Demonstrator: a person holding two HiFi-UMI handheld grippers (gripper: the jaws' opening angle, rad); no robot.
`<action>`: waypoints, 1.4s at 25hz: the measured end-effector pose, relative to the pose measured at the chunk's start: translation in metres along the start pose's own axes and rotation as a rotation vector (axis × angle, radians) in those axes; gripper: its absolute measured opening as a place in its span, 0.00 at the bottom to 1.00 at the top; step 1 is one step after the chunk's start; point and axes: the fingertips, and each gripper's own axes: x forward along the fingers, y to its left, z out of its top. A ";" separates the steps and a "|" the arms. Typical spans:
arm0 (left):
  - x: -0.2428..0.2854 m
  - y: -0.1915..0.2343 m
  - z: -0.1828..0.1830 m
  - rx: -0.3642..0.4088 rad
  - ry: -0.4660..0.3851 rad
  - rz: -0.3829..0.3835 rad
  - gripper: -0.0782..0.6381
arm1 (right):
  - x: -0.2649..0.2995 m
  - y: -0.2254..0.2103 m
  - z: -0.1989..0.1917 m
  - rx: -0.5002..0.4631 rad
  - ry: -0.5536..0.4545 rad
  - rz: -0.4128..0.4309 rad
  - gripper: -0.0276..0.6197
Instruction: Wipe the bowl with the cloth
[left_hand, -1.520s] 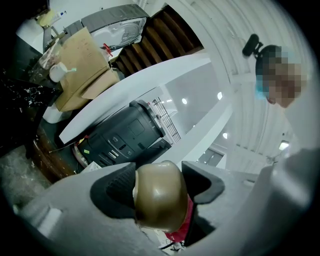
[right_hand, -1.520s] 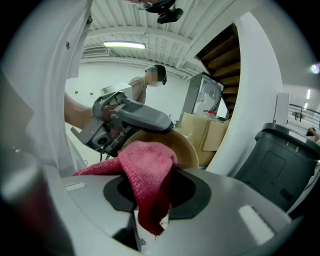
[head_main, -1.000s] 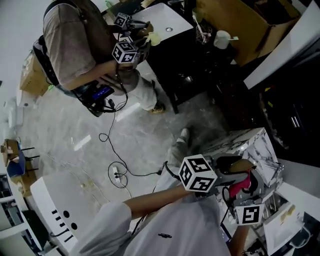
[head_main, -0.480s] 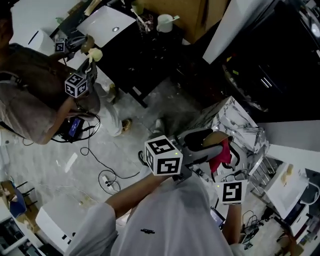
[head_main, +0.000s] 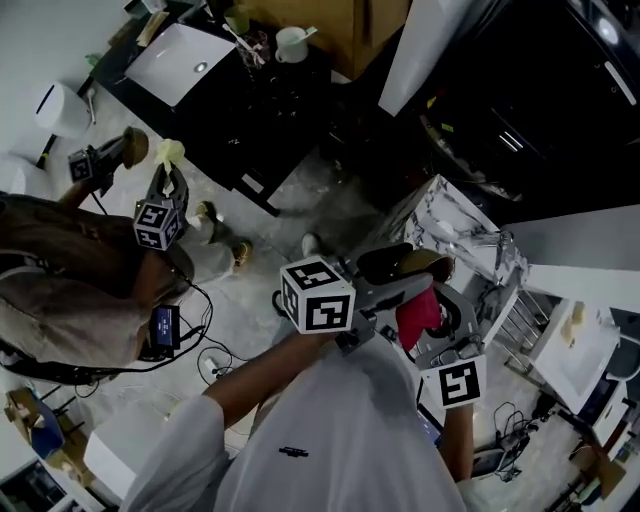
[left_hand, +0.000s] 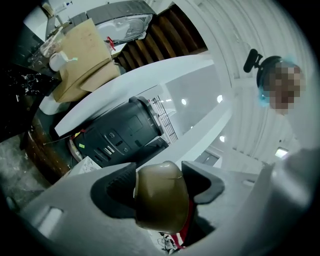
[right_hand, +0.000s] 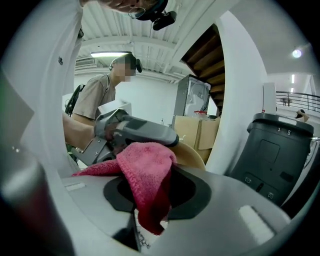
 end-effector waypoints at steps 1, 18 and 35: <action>0.003 -0.002 -0.001 -0.004 0.003 -0.010 0.51 | -0.001 -0.002 0.003 0.013 -0.020 -0.007 0.22; 0.011 -0.017 0.014 0.148 0.025 -0.015 0.51 | -0.013 -0.043 -0.011 -0.144 0.074 -0.131 0.22; 0.025 -0.039 -0.010 0.197 0.068 -0.041 0.51 | -0.018 -0.035 0.002 -0.085 -0.015 -0.130 0.22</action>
